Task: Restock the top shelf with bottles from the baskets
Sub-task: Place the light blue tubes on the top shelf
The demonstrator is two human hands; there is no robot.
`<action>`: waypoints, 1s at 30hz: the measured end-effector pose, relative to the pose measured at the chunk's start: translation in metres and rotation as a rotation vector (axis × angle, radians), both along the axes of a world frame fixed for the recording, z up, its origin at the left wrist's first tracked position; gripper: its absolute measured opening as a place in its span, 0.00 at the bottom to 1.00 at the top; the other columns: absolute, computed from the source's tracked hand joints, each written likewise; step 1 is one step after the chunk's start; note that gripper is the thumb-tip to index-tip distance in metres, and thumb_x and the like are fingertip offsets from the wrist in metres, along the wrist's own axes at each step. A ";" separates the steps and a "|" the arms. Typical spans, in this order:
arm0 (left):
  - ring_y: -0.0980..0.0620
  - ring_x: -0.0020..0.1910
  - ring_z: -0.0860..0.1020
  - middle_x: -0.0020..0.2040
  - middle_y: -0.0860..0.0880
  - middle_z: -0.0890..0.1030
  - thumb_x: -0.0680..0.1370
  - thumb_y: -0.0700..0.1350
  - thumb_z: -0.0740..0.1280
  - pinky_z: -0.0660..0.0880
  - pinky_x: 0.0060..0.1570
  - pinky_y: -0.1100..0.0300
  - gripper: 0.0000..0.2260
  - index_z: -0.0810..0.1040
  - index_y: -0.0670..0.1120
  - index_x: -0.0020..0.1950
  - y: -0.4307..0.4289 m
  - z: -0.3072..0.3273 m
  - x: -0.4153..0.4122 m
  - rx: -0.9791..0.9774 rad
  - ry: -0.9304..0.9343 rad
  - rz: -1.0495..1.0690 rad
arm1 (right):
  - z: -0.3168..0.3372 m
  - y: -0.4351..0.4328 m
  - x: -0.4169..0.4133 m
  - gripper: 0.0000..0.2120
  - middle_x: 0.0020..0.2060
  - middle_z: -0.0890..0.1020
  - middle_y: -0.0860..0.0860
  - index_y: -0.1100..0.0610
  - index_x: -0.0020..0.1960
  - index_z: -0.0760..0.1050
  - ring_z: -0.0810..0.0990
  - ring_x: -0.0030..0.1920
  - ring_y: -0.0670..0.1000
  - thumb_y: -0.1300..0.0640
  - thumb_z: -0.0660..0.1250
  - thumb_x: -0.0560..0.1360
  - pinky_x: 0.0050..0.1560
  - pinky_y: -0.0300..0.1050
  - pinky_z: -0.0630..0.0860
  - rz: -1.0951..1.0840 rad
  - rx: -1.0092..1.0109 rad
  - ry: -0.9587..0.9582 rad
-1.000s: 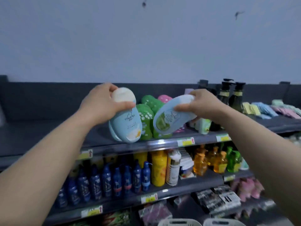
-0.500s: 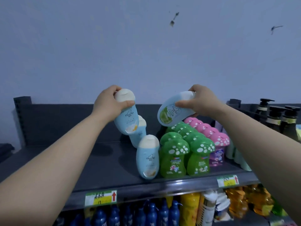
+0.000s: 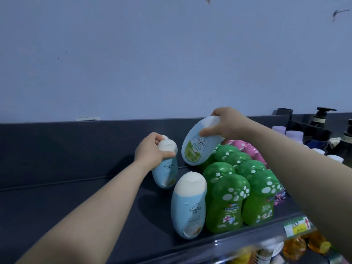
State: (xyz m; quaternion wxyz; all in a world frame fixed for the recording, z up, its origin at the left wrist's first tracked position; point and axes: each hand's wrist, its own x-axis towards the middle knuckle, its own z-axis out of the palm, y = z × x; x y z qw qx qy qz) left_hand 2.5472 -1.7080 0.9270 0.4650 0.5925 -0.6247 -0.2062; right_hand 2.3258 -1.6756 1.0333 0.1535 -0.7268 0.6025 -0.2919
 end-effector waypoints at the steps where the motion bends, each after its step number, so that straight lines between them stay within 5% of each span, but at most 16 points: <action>1: 0.57 0.44 0.75 0.45 0.59 0.76 0.61 0.48 0.81 0.70 0.41 0.61 0.21 0.73 0.56 0.46 -0.003 -0.003 -0.001 -0.004 -0.002 -0.013 | -0.002 -0.003 0.001 0.20 0.42 0.79 0.51 0.57 0.49 0.73 0.81 0.34 0.51 0.50 0.78 0.65 0.26 0.42 0.78 0.006 0.008 0.004; 9: 0.53 0.47 0.76 0.47 0.56 0.77 0.61 0.50 0.81 0.73 0.45 0.60 0.22 0.77 0.52 0.51 -0.018 -0.020 -0.002 -0.028 -0.116 -0.065 | -0.008 -0.019 0.001 0.21 0.43 0.82 0.53 0.56 0.49 0.75 0.84 0.37 0.57 0.49 0.79 0.64 0.36 0.52 0.83 0.023 0.058 0.050; 14: 0.53 0.50 0.75 0.51 0.56 0.73 0.62 0.54 0.79 0.73 0.51 0.58 0.24 0.78 0.52 0.55 -0.017 -0.018 0.005 -0.082 -0.254 -0.068 | -0.005 -0.020 0.003 0.20 0.41 0.83 0.51 0.54 0.50 0.77 0.83 0.33 0.52 0.49 0.80 0.63 0.29 0.43 0.80 0.050 0.094 0.097; 17: 0.53 0.53 0.74 0.54 0.54 0.72 0.65 0.54 0.77 0.72 0.55 0.58 0.24 0.78 0.52 0.59 -0.015 -0.019 0.009 -0.081 -0.257 -0.110 | -0.006 -0.022 0.005 0.21 0.40 0.84 0.49 0.49 0.50 0.78 0.84 0.36 0.52 0.47 0.80 0.61 0.39 0.52 0.83 0.107 0.121 0.138; 22: 0.56 0.48 0.75 0.49 0.54 0.76 0.74 0.53 0.71 0.71 0.50 0.62 0.16 0.79 0.50 0.60 -0.009 -0.018 0.026 -0.065 -0.255 -0.132 | -0.015 -0.018 0.022 0.21 0.44 0.83 0.48 0.51 0.55 0.77 0.82 0.43 0.47 0.54 0.80 0.64 0.34 0.40 0.80 0.243 0.163 0.142; 30: 0.58 0.40 0.75 0.46 0.54 0.80 0.75 0.49 0.70 0.74 0.47 0.63 0.15 0.79 0.47 0.60 -0.004 -0.023 0.041 -0.045 -0.243 -0.094 | -0.046 -0.026 0.056 0.26 0.48 0.80 0.48 0.49 0.57 0.76 0.80 0.49 0.52 0.53 0.81 0.61 0.42 0.47 0.83 0.344 0.209 0.270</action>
